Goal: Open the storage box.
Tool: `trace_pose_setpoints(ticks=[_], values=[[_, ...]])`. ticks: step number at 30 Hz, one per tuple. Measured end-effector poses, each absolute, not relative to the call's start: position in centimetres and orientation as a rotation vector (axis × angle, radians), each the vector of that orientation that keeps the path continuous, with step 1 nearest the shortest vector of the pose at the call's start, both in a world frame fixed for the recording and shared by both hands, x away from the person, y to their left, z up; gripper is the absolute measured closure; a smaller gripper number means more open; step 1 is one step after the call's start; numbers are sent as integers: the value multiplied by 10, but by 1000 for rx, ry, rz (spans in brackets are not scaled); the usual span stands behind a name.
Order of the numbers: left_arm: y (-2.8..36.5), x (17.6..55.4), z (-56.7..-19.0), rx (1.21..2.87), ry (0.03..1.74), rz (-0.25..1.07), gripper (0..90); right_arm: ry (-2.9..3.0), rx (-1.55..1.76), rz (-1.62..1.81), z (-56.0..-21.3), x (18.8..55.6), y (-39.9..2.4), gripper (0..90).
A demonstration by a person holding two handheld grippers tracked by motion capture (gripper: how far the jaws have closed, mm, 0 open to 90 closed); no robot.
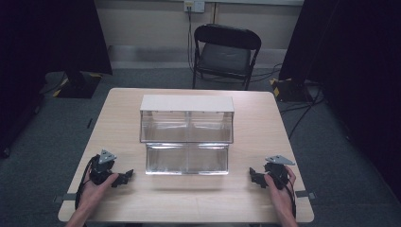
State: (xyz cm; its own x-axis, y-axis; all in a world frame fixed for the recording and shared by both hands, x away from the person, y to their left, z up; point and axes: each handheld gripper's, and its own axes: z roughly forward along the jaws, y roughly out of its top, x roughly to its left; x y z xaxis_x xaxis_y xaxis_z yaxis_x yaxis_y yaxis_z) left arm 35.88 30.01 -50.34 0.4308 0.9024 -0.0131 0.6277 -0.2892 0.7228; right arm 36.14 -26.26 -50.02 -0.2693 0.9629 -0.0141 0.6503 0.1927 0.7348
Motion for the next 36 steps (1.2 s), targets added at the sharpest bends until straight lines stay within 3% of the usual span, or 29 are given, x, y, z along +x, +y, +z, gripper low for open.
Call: trace_pose_setpoints(ticks=[3, 6, 36], values=[[300, 358, -502, 2033, 1269, 542, 62, 1994, 1504, 861, -500, 361, -263, 121], [299, 357, -499, 2020, 1281, 539, 180, 1994, 1504, 861, -500, 361, -263, 121], [269, 320, -460, 1965, 1015, 420, 176, 1995, 1502, 861, -500, 361, -263, 120]])
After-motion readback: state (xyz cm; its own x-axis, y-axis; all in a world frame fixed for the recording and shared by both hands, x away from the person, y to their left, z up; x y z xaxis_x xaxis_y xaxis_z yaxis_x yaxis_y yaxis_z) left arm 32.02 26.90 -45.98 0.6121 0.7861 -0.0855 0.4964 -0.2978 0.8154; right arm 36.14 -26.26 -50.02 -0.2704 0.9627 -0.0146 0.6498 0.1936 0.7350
